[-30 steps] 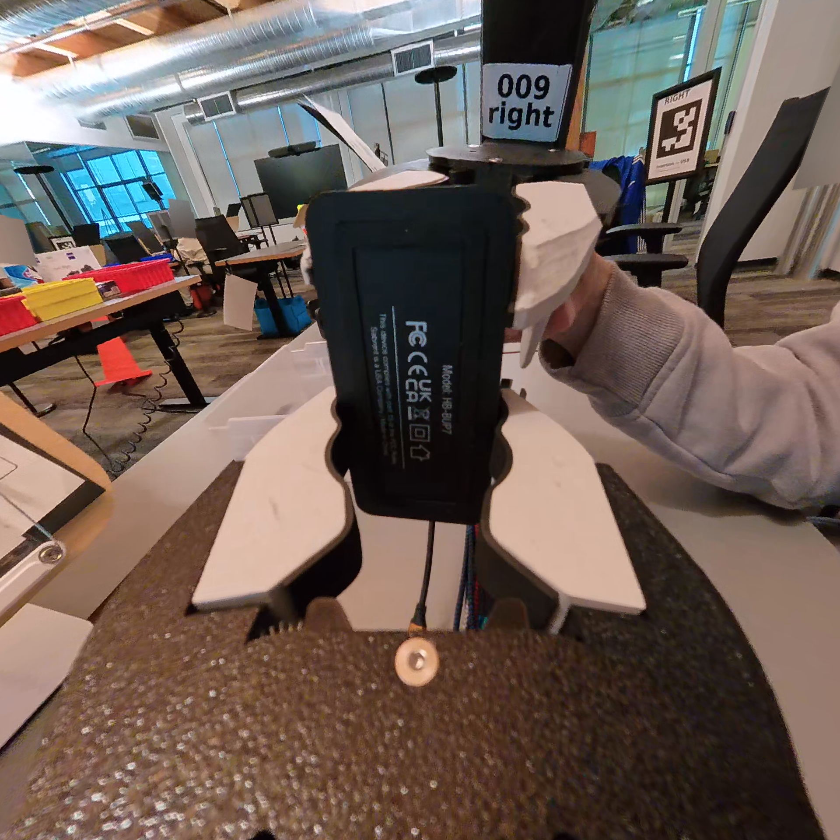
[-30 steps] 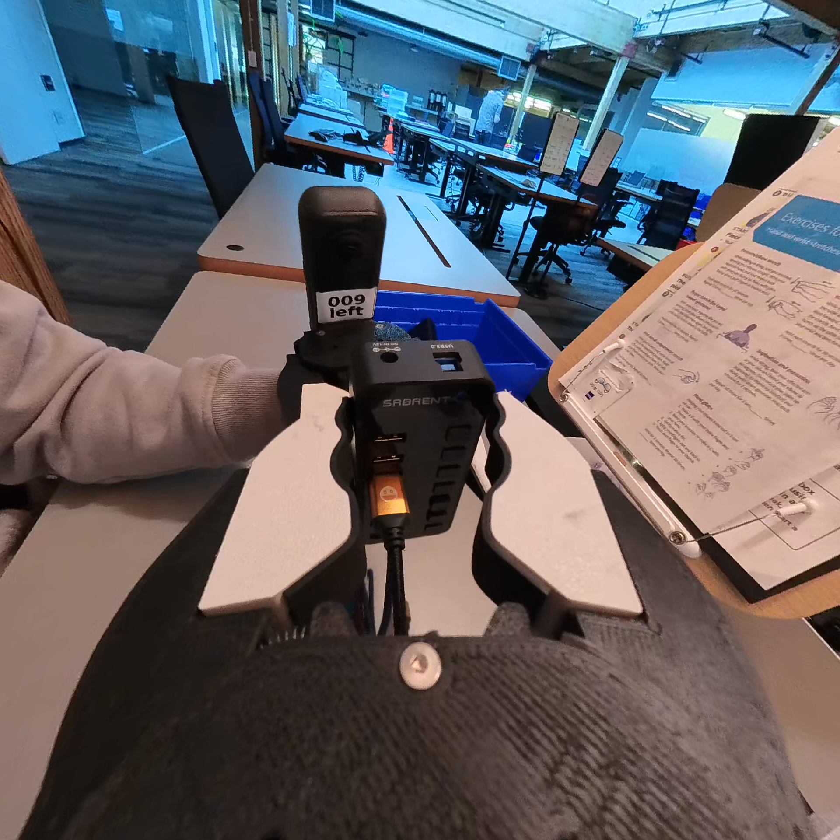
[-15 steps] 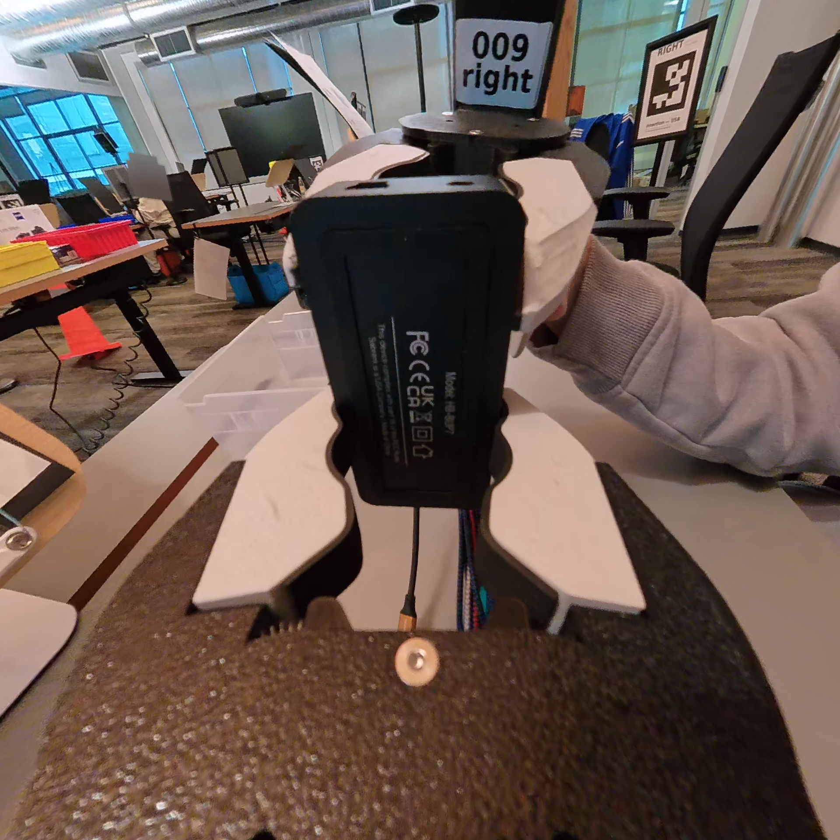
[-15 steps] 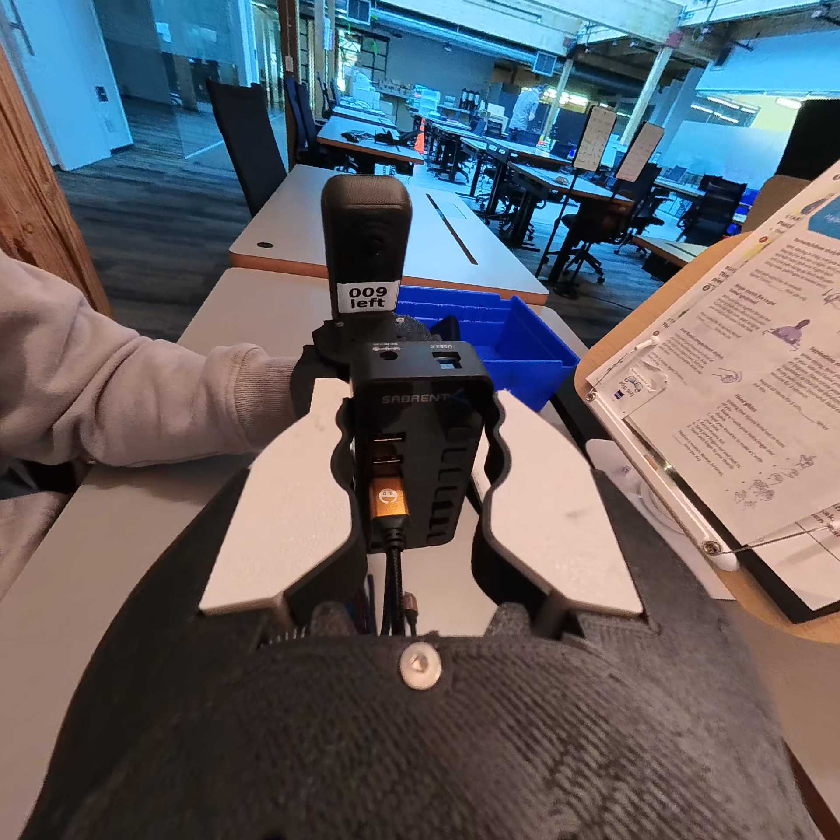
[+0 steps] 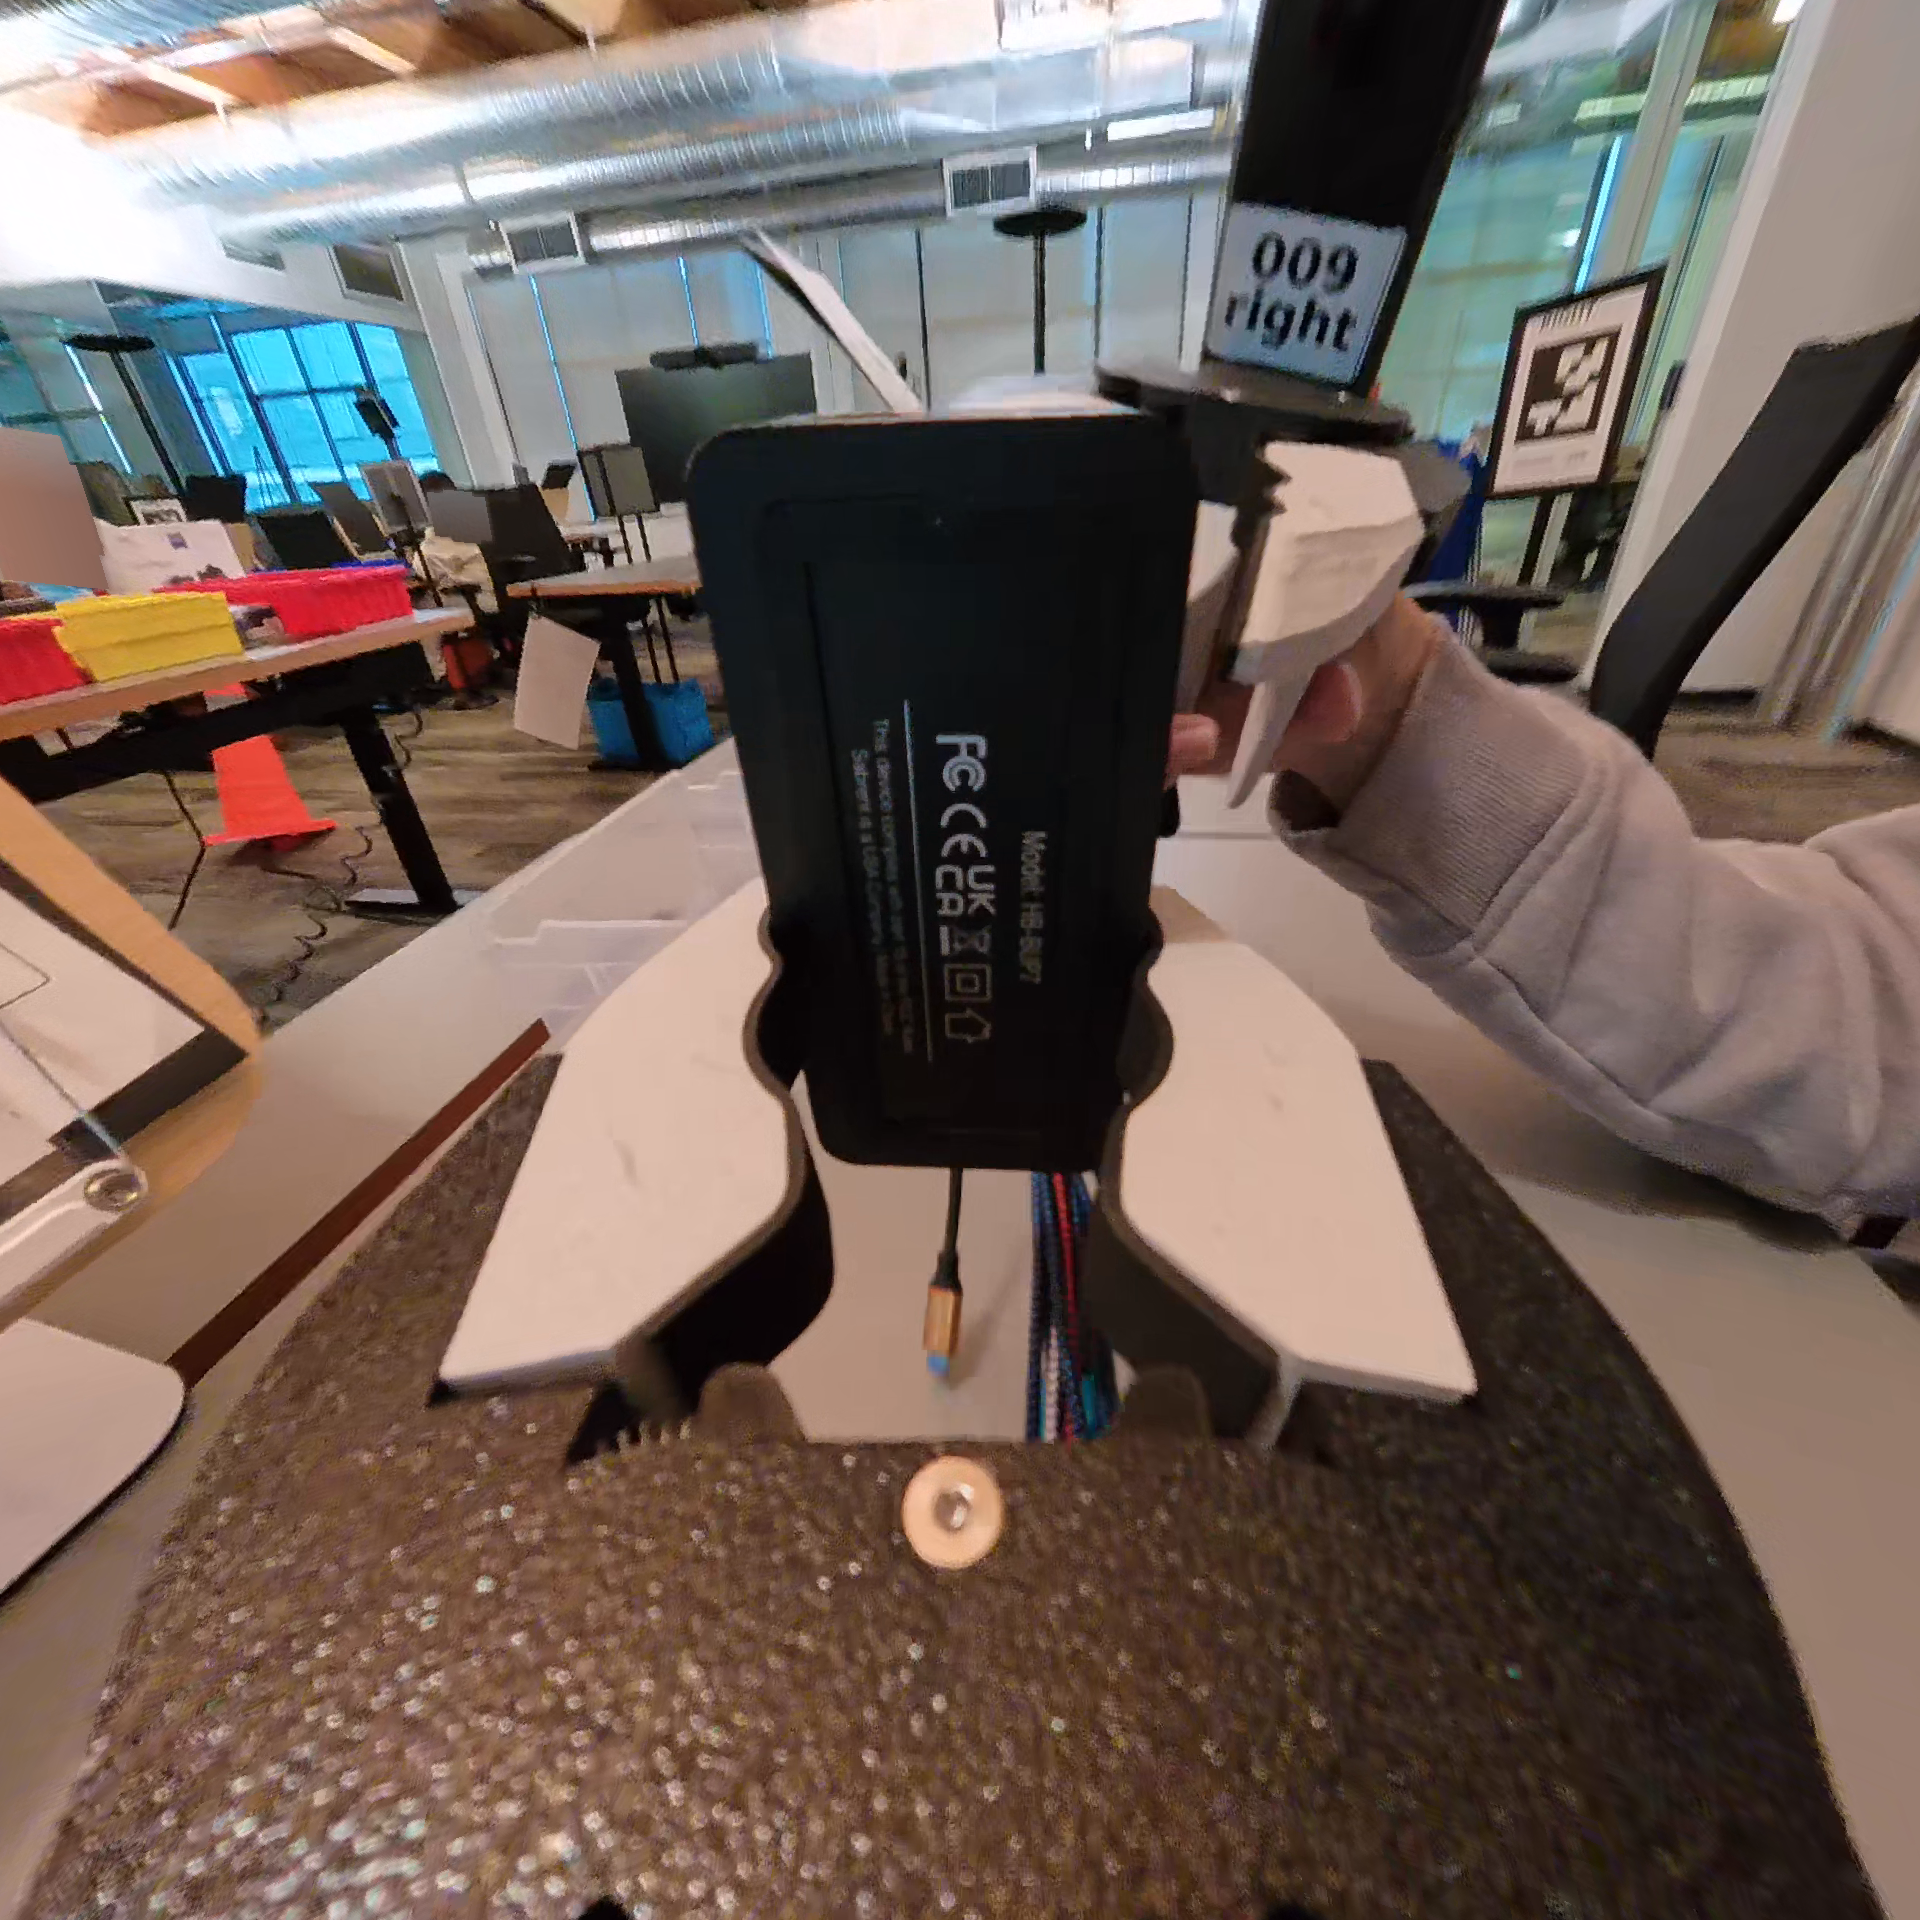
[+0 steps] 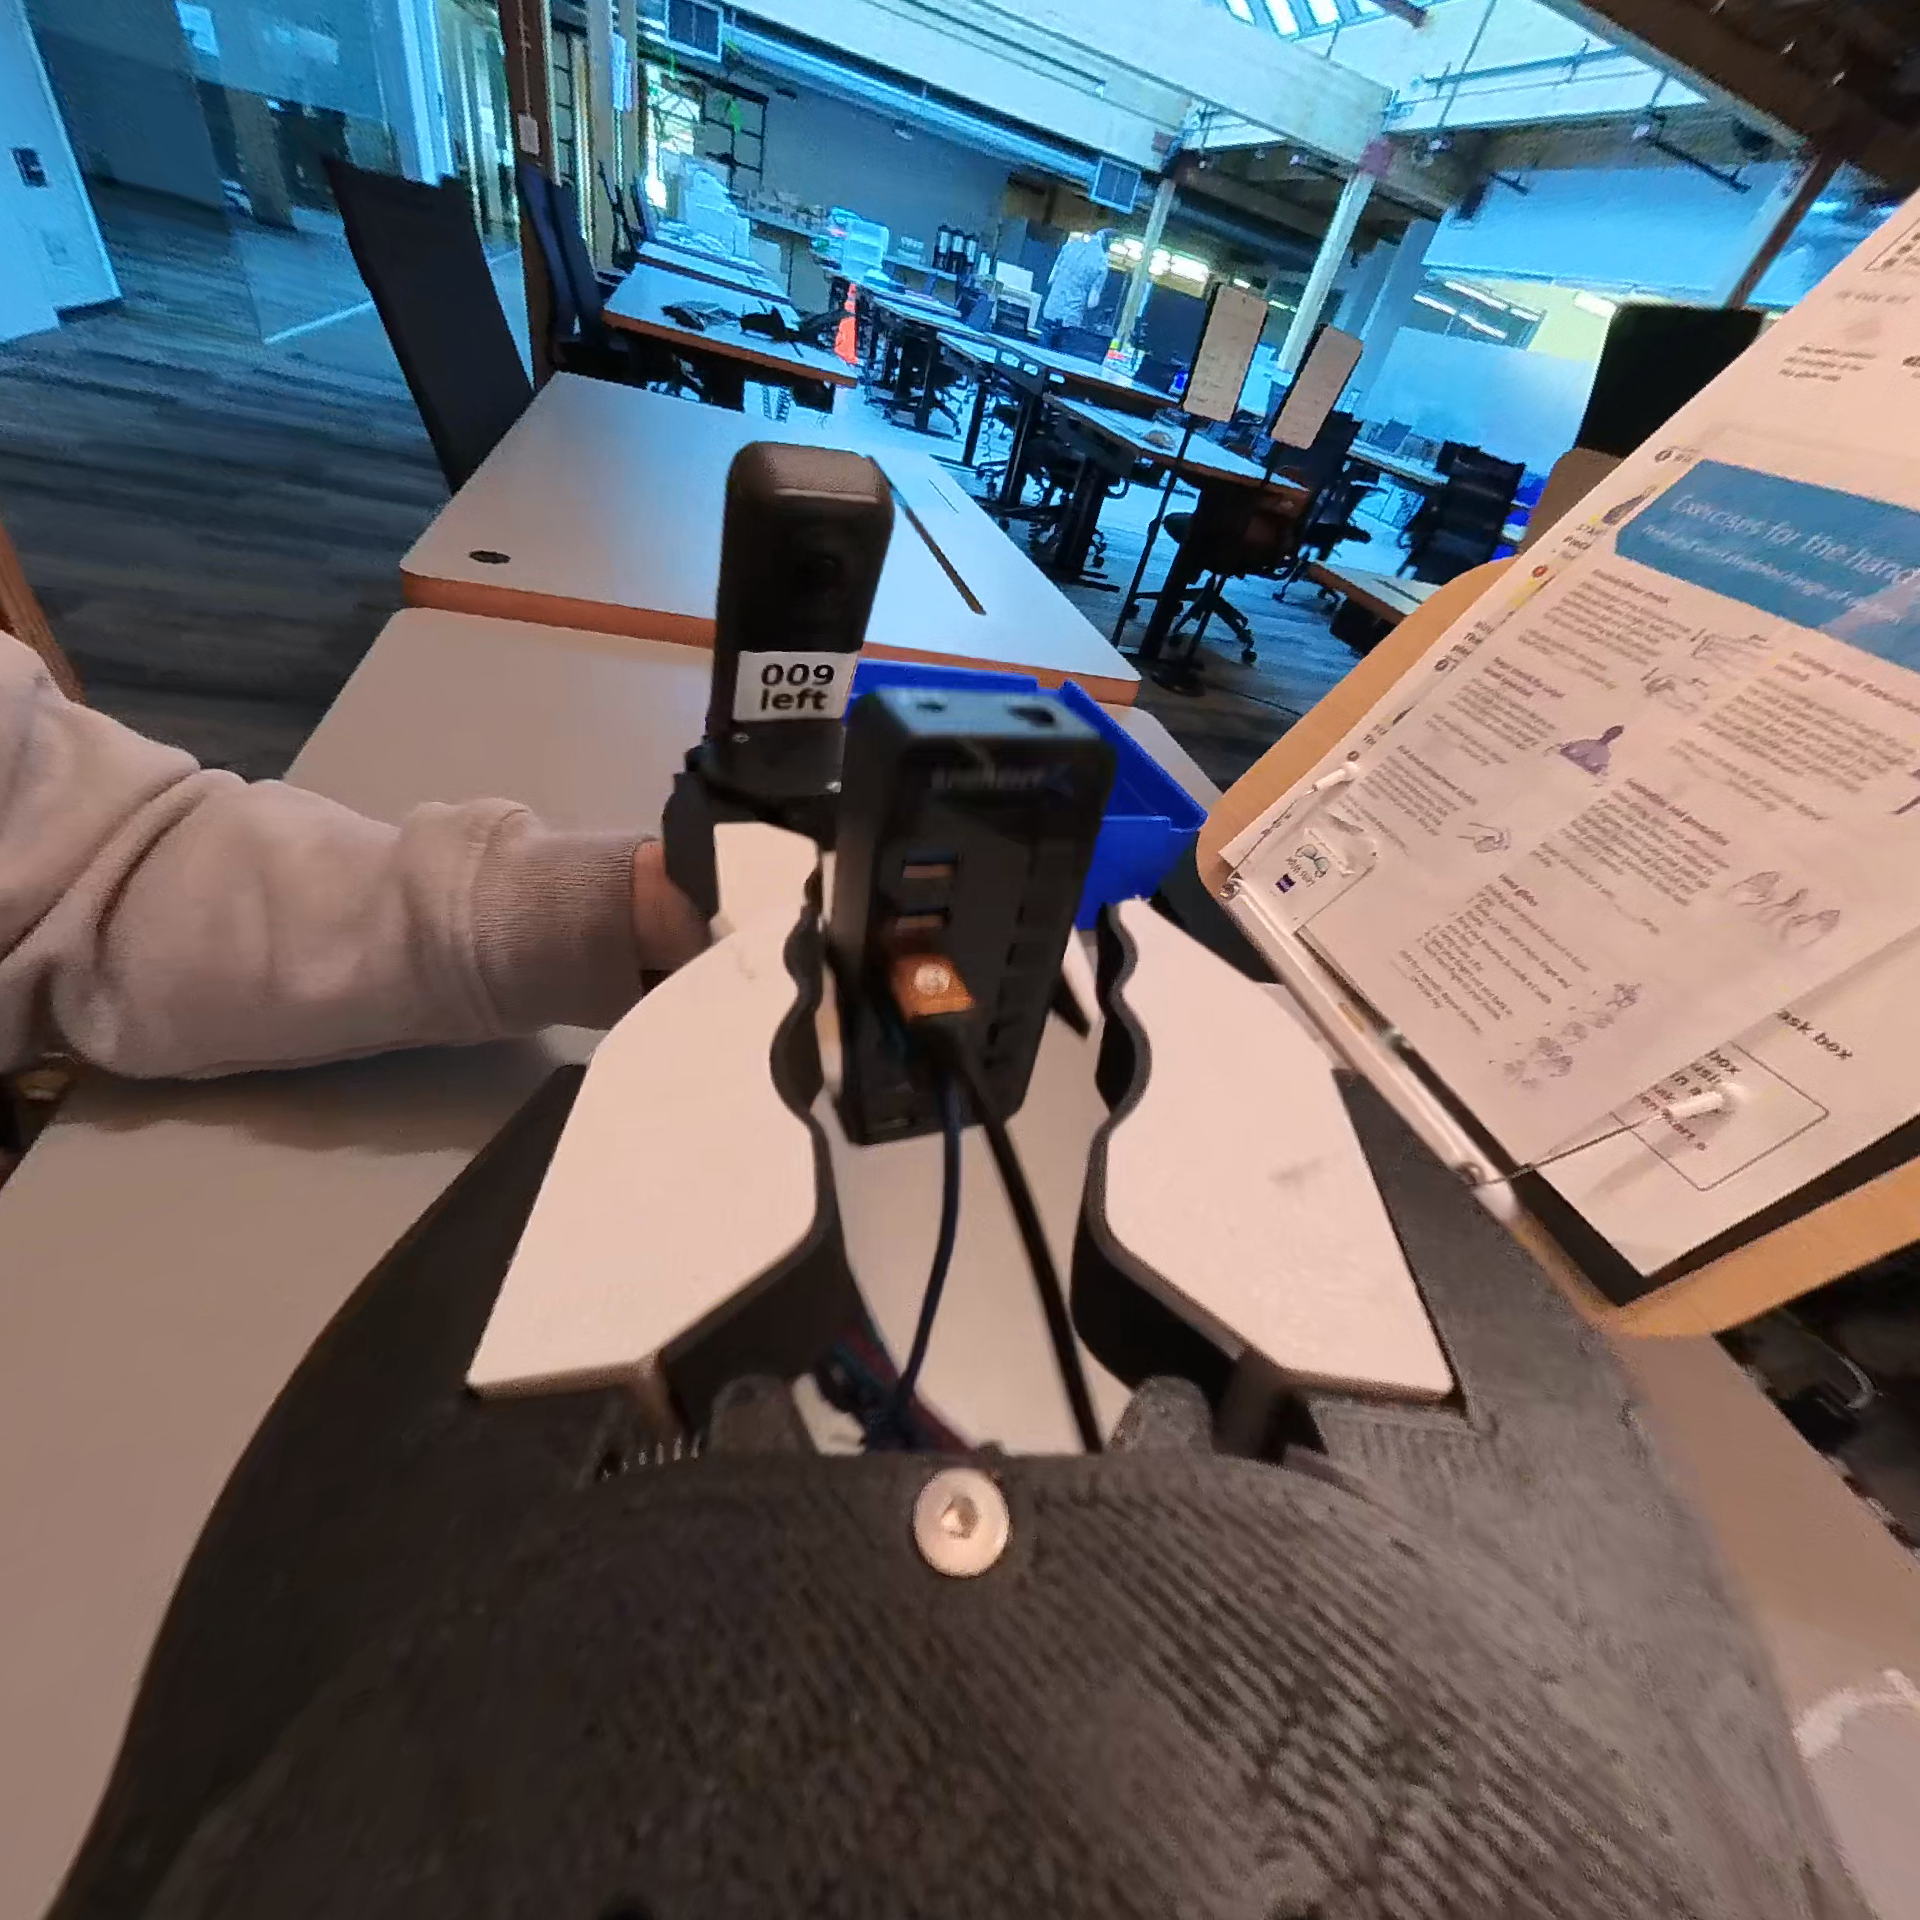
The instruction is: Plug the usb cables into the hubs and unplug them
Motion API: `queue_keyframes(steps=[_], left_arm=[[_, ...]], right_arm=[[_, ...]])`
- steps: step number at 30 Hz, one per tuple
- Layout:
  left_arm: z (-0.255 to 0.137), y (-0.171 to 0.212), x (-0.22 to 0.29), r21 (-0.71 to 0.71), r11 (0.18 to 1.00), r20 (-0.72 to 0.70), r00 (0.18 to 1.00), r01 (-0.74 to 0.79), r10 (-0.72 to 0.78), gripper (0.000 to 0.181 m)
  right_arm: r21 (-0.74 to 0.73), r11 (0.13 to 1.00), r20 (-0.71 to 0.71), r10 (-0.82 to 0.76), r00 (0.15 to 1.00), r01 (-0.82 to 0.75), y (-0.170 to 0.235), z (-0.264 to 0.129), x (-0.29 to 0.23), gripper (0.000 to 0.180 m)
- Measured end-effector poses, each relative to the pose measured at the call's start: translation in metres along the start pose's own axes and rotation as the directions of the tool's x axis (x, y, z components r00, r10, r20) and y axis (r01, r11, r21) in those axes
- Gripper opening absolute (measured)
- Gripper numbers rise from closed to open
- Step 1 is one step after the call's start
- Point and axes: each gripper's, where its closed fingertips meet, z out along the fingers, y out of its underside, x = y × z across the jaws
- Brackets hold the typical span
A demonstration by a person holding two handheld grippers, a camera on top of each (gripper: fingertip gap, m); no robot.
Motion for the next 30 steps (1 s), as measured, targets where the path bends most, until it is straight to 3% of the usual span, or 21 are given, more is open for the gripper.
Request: queue_keyframes(steps=[4, 10, 21, 25, 30], left_arm=[[-0.015, -0.01, -0.004, 0.066, 0.997, 0.0, 1.0, -0.027, 0.027, 0.06], [-0.013, -0.007, 0.002, 0.051, 0.996, -0.032, 0.997, -0.067, 0.069, 0.06], [-0.015, 0.009, 0.007, 0.019, 0.996, -0.095, 0.991, -0.09, 0.092, 0.06], [-0.013, 0.018, 0.008, -0.033, 0.995, -0.108, 0.99, -0.098, 0.094, 0.06], [-0.014, 0.018, 0.002, -0.099, 0.99, -0.055, 0.994, -0.105, 0.1, 0.06]], right_arm=[[-0.022, 0.999, 0.034, 0.042, 0.999, -0.041, 0.007, 0.003, -0.002, 0.041], [-0.086, 0.995, 0.101, 0.052, 0.994, -0.044, 0.018, 0.02, -0.015, 0.018], [-0.264, 0.953, 0.167, 0.197, 0.966, -0.149, 0.039, 0.016, -0.023, 0.016], [-0.331, 0.94, 0.163, 0.146, 0.976, -0.085, 0.051, 0.014, -0.023, 0.015], [-0.28, 0.956, 0.147, 0.133, 0.98, -0.088, 0.045, 0.019, -0.02, 0.016]])
